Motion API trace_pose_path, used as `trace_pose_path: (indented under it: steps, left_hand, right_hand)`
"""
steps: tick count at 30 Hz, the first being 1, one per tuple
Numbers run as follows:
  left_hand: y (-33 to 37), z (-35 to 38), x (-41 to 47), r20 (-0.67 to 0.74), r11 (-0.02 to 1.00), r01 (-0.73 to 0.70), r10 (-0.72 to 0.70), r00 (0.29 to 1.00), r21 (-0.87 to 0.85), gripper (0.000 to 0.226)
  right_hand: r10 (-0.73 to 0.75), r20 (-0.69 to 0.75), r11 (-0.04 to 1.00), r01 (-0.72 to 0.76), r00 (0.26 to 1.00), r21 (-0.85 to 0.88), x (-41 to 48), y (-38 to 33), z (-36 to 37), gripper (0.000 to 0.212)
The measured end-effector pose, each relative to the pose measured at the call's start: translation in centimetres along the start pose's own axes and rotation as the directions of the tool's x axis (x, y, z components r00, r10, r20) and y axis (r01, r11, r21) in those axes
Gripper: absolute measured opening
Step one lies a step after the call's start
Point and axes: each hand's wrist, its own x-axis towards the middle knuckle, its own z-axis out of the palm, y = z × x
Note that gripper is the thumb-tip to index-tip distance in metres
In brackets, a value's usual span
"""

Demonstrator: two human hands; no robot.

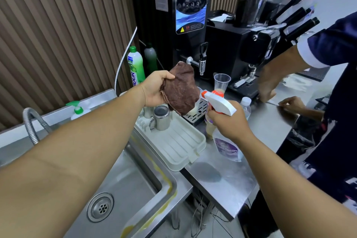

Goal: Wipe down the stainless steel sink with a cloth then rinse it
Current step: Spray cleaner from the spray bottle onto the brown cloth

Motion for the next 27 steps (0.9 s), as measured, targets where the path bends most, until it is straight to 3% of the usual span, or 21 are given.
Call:
trace_pose_path:
  steps: [5,8,10,12,15,20,22,25,27]
  left_hand:
    - [-0.3,0.6,0.1,0.026,1.000,0.000,0.000,1.000,-0.002,0.032]
    - [-0.5,0.9,0.1,0.019,1.000,-0.003,0.002,1.000,0.005,0.033]
    - [-0.9,0.9,0.1,0.025,1.000,0.003,-0.003,1.000,0.010,0.033]
    - [-1.6,0.8,0.1,0.035,1.000,0.018,-0.019,0.999,0.005,0.035]
    - [-2.9,0.9,-0.1,0.041,0.999,0.049,-0.049,0.998,-0.007,0.037]
    - [-5.5,0.0,-0.1,-0.010,0.998,0.066,-0.066,0.998,0.009,0.034]
    - [-6.7,-0.3,-0.2,-0.028,0.997,0.076,-0.076,0.997,0.013,0.032]
    - [-8.2,-0.7,-0.6,-0.054,0.996,0.092,-0.092,0.994,-0.019,0.030]
    - [-9.0,-0.8,-0.7,-0.064,0.994,0.094,-0.097,0.993,-0.051,0.029]
  right_hand:
    - [0.015,-0.019,1.000,-0.014,1.000,0.017,0.2,0.2,-0.7,0.003]
    - [0.016,-0.033,0.999,-0.015,0.999,0.042,-0.4,0.6,-0.7,0.016]
    - [0.027,-0.055,0.997,-0.022,0.998,0.078,-1.2,1.4,-0.7,0.014]
    - [0.032,-0.075,0.997,-0.026,0.997,0.076,-2.0,2.4,-0.8,0.030]
    - [0.089,-0.134,0.993,-0.078,0.987,0.087,-3.1,4.2,-0.7,0.016]
    - [0.118,-0.249,0.991,-0.099,0.961,0.088,-3.6,6.8,-0.5,0.042]
    - [0.127,-0.278,0.991,-0.108,0.952,0.081,-3.5,7.3,-0.5,0.037]
    - [0.158,-0.307,0.987,-0.137,0.938,0.090,-2.7,7.2,-0.3,0.013]
    - [0.168,-0.339,0.985,-0.144,0.926,0.095,-2.0,7.3,-0.4,0.017]
